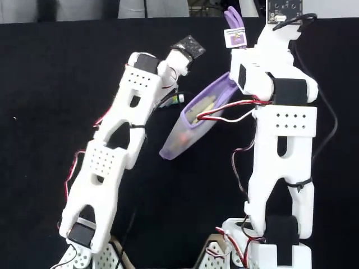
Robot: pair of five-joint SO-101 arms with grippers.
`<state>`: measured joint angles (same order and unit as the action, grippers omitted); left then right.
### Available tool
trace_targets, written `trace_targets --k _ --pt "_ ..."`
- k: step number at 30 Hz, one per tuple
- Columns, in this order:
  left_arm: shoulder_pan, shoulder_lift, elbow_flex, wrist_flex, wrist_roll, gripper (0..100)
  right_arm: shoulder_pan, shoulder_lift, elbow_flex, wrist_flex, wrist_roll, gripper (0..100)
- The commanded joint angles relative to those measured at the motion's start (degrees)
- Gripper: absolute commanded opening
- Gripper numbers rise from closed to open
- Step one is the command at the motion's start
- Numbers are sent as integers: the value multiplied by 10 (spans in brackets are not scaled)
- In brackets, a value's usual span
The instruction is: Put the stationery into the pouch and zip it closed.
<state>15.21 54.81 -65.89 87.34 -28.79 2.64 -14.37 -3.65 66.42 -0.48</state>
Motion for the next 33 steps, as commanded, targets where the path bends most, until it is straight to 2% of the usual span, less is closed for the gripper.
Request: trace_targets --k 1,6,10,14,18,21,26,28,31,33 --pt "7 70 -153 3 -8 138 4 2 -2 -4 6 11" --pt "9 167 -250 7 -63 138 3 3 -2 -4 5 11" --pt "4 220 -292 5 -75 138 2 3 -2 -5 5 11" --pt "4 232 -293 11 -89 130 0 3 -2 -5 4 11" --pt "7 226 -293 31 -91 25 3 3 -2 -3 4 11" --pt "8 226 -293 51 -91 47 3 3 -2 -2 4 11" --pt "-10 207 -296 57 -86 29 3 3 -2 -2 4 11" --pt "-24 165 -295 57 -55 29 2 3 -2 -2 4 11" --pt "-54 102 -296 55 48 29 1 3 -2 -3 4 11" --pt "-76 62 -295 55 87 30 3 3 -2 -3 4 11"
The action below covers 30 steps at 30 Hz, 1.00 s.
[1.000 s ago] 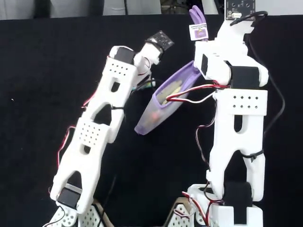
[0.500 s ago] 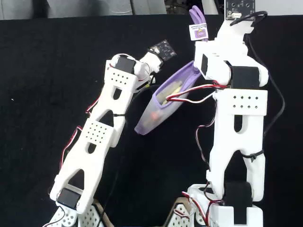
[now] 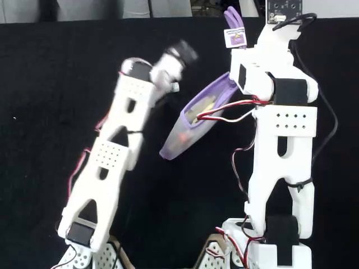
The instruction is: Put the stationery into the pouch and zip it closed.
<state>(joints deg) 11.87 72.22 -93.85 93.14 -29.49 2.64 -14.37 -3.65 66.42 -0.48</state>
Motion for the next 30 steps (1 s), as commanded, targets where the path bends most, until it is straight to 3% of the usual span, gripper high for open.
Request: trace_targets --k 1,4,9,12,15,30 --pt "-51 -128 -15 -3 93 30 4 3 -2 -2 4 11" --pt "-62 -129 -14 -6 65 55 4 3 -2 -2 4 11" --pt "-40 -57 -14 -10 27 238 4 3 -2 -2 4 11" --pt "-17 -13 -14 -7 -69 209 4 3 -2 -2 5 11" --pt "-7 16 -14 -5 -120 195 4 3 -2 -2 5 11" --pt "-4 47 60 -78 -154 191 0 3 -2 -2 5 11"
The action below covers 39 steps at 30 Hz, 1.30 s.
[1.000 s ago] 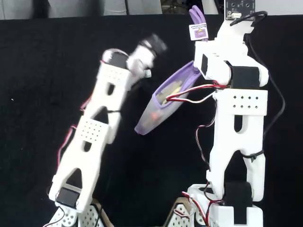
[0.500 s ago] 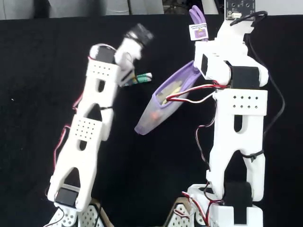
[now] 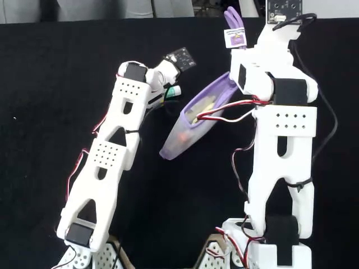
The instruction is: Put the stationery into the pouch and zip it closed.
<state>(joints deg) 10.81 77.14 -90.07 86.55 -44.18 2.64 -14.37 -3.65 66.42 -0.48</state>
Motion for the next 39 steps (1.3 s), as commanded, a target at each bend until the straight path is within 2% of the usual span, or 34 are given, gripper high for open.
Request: trace_targets --k 1,4,8,11,16,19,25,29,33,39 --pt "7 -3 22 -11 -7 191 0 3 -2 -2 5 11" --pt "7 -3 23 -11 -6 162 0 3 -2 -2 4 11" --pt "5 -3 22 -11 -6 30 4 3 -2 -1 4 11" --pt "1 -3 18 11 -5 45 4 3 -2 -1 4 11" --pt "-8 -6 -58 55 11 30 4 3 -2 -1 4 11" --pt "-25 -60 -53 25 85 29 4 3 -2 -1 4 11" --pt "-95 -165 -53 -46 333 29 2 3 -2 -1 4 11" --pt "-116 -228 -53 -39 455 29 1 3 -2 -1 4 11" --pt "-104 -291 -54 6 496 29 1 3 -2 -1 5 11" --pt "-45 -424 -54 108 504 29 1 3 -2 -1 5 11"
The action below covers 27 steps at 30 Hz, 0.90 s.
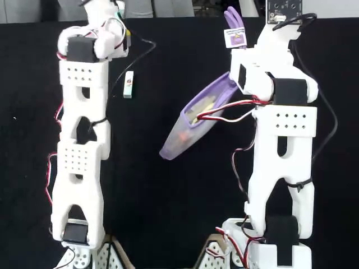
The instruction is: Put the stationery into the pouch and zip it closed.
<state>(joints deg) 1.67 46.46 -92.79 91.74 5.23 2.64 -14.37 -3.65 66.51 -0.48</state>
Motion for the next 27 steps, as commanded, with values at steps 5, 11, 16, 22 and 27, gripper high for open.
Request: trace_targets --k 5,11,16,22,27 --pt "103 -225 -25 91 25 29 3 3 -1 -2 6 11" --pt "159 -326 -22 93 62 29 2 3 10 -7 7 11" --pt "198 -387 13 94 62 29 4 2 9 -7 7 11" --pt "253 -545 207 93 63 29 4 2 9 -7 7 11" --pt "289 -660 378 33 61 29 4 2 8 -7 7 11"
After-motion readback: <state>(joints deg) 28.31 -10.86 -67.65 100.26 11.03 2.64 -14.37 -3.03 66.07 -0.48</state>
